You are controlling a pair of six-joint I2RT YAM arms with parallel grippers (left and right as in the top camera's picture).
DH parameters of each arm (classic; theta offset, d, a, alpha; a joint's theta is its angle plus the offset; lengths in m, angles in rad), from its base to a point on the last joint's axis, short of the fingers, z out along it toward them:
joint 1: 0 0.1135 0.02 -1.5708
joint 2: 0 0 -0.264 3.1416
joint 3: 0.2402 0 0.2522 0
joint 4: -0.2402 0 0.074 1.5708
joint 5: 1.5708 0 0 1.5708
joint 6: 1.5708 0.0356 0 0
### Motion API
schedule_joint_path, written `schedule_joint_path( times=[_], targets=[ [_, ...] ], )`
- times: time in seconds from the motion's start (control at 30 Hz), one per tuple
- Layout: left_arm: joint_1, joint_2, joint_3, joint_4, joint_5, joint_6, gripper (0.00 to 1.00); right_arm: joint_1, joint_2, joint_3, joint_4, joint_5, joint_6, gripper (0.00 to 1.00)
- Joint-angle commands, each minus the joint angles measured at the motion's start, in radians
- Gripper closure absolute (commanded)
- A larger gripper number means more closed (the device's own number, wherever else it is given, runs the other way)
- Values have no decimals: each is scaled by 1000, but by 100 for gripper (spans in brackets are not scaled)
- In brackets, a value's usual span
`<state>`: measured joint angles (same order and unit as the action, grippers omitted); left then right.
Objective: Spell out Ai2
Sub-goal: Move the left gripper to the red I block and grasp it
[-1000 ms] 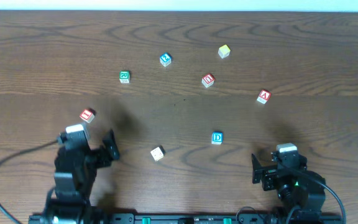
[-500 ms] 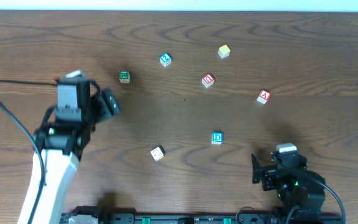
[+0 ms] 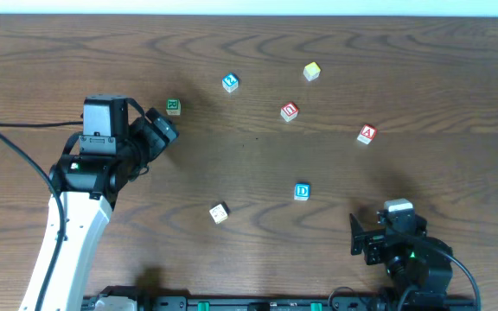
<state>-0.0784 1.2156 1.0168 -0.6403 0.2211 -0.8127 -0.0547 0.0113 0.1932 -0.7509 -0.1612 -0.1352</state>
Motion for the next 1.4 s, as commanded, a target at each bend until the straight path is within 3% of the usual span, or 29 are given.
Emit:
schedule_joint_path(
  times=[0.0, 0.2, 0.4, 0.87, 1.37],
  targets=[
    [6, 2, 16, 8, -35, -139, 5, 11, -6, -5, -1, -8, 15, 1],
    [21, 16, 16, -130, -209, -422, 4, 11, -6, -5, -1, -8, 15, 1],
    [113, 100, 28, -219, -195, -454, 4, 11, -6, -5, -1, -8, 15, 1],
    [237, 475, 337, -467, -178, -267, 4, 11, -6, -5, -1, -8, 15, 1],
    [244, 832, 581, -563, -184, -69, 4, 11, -6, -5, -1, -8, 15, 1]
  ],
)
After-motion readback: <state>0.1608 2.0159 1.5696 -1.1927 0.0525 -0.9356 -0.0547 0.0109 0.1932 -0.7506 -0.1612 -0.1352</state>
